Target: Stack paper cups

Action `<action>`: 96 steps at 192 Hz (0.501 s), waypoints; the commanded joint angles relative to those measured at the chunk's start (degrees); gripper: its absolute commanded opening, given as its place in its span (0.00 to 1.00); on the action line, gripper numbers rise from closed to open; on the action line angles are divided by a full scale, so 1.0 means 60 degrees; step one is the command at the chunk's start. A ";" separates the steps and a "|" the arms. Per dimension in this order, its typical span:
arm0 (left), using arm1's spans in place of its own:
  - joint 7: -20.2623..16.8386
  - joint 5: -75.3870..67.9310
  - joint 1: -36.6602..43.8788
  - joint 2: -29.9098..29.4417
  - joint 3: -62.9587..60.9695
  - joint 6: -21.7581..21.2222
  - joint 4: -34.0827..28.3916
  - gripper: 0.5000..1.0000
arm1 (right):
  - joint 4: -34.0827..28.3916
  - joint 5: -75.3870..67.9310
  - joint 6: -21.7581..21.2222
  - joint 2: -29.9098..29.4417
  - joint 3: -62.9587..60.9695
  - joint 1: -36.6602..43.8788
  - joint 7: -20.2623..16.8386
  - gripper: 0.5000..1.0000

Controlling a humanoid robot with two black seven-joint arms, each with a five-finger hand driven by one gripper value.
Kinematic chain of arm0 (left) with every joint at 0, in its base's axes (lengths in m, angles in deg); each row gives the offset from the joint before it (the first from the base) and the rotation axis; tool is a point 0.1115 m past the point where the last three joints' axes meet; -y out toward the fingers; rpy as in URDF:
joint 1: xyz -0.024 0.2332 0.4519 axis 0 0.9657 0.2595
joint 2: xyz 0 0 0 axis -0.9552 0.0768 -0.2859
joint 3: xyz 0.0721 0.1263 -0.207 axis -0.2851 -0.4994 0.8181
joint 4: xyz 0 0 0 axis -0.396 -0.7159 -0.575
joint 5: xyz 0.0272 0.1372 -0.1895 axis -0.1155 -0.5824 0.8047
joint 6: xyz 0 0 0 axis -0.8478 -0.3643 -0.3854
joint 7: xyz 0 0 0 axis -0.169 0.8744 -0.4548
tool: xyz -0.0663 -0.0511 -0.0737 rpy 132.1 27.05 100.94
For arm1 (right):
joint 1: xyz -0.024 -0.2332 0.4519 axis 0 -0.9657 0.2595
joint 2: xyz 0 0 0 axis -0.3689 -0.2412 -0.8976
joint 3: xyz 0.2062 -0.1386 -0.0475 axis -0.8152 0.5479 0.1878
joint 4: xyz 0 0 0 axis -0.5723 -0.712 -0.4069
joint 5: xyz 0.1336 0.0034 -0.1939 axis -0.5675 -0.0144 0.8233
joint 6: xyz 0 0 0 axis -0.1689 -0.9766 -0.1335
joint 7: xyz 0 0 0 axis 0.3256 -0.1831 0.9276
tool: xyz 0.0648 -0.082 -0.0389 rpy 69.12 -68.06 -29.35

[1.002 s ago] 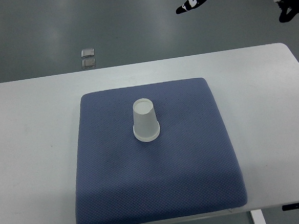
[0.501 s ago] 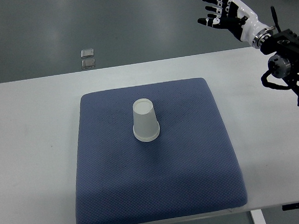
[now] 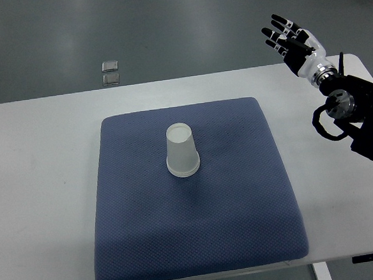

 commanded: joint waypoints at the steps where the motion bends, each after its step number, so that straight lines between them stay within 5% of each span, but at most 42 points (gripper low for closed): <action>1: 0.0000 0.0000 0.0001 0.0000 0.0000 -0.0011 0.0000 1.00 | 0.0000 -0.0026 0.0083 -0.0132 0.0000 -0.0054 0.0062 0.83; 96: 0.0000 0.0000 0.0001 0.0000 0.0000 0.0003 0.0000 1.00 | 0.0000 -0.0070 0.0113 -0.0088 -0.0249 -0.0362 0.0486 0.83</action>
